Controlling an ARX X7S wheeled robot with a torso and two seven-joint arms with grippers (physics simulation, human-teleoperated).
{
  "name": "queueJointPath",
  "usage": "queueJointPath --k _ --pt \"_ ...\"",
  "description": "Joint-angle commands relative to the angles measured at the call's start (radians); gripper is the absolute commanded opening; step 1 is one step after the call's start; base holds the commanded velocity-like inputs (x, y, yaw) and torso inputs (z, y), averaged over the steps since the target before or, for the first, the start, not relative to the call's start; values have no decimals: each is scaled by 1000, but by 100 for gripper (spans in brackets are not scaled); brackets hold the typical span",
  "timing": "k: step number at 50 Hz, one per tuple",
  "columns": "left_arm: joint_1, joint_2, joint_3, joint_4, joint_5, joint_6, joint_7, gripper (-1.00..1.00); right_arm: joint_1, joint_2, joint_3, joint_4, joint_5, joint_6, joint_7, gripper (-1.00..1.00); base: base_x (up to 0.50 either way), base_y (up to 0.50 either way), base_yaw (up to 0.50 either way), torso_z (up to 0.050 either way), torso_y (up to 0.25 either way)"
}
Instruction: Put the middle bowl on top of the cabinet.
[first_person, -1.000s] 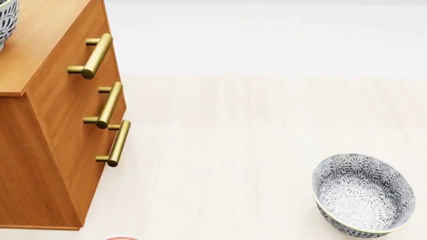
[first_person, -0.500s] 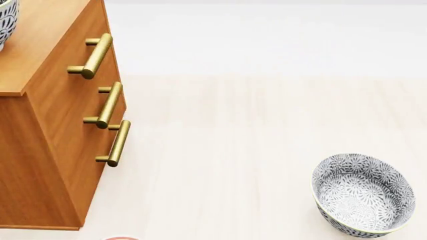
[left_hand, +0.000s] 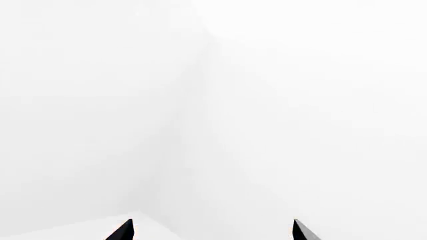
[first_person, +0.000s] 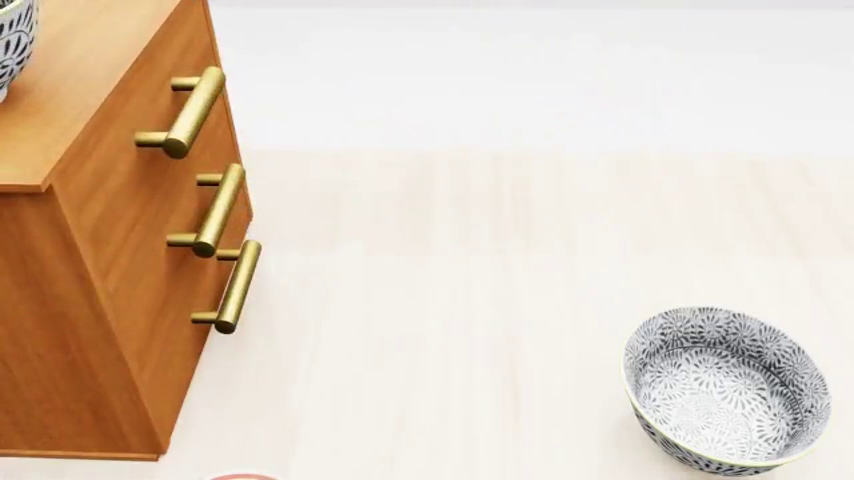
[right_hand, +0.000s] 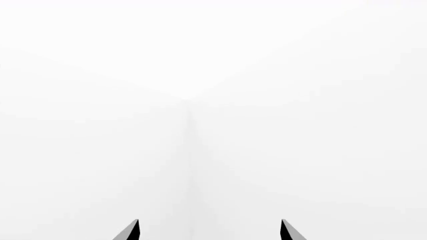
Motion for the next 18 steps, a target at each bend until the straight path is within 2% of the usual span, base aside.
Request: queueJointPath --k 1,9,18 --pt "92 -32 33 209 139 21 -20 100 0 0 22 10 24 -7 -14 100 0 0 0 0 0" --pt "211 -64 65 315 351 59 -48 100 0 0 12 14 12 -7 -11 100 0 0 0 0 0" --pt "345 -103 81 441 470 136 -24 100 0 0 12 8 13 -2 -8 100 0 0 0 0 0"
